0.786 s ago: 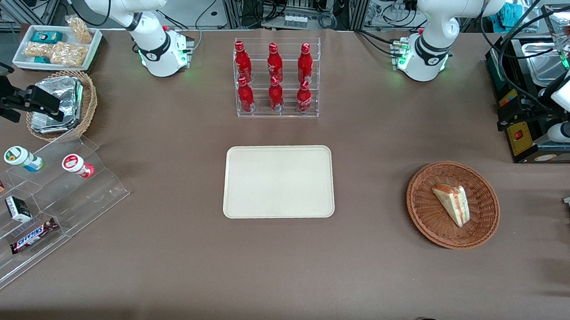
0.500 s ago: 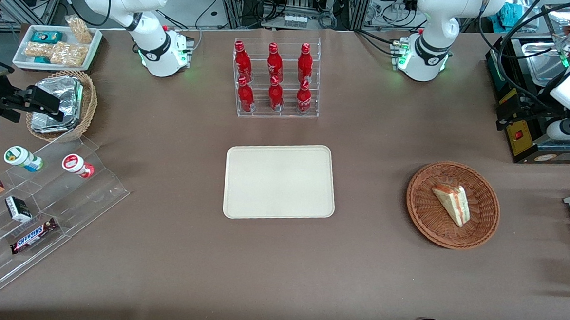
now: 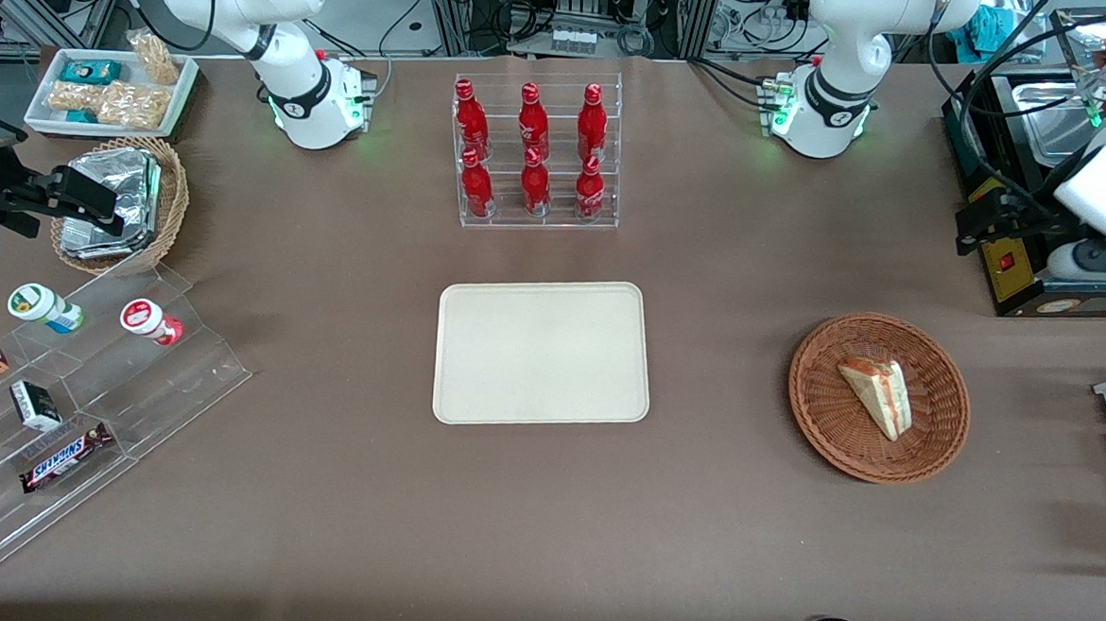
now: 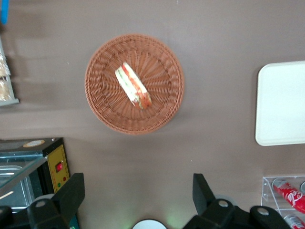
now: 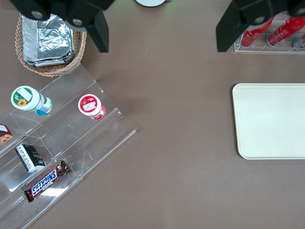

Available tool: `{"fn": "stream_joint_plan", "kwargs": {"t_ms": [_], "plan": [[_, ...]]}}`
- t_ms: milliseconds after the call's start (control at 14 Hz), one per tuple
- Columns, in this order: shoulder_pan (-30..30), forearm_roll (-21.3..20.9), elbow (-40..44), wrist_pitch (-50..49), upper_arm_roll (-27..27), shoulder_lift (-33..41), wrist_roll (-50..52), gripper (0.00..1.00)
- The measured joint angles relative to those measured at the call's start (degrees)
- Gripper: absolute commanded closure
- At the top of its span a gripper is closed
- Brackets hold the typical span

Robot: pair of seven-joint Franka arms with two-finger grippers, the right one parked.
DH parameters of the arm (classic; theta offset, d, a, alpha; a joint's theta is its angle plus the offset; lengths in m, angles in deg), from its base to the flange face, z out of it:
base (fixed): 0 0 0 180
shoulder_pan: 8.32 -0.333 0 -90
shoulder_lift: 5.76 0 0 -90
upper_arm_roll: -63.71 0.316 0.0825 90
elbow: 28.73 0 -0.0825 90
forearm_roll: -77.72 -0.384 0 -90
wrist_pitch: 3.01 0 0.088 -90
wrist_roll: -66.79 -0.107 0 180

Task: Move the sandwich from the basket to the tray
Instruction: 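Move the left gripper down toward the sandwich in the wicker basket, then lower the left gripper over the sandwich and close it on the sandwich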

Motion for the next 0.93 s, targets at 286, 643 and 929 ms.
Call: {"fn": "stream_joint_plan", "kwargs": {"t_ms": [286,643,929], "plan": [[-0.6,-0.01,-8.11,9.32,1.07,-4.88,0.03,0.0],[-3.9,0.0,-22.55,29.47,1.87,-7.27,0.29,0.0],[-4.98,0.07,-26.6,37.09,1.92,-9.15,11.76,0.0]]}}
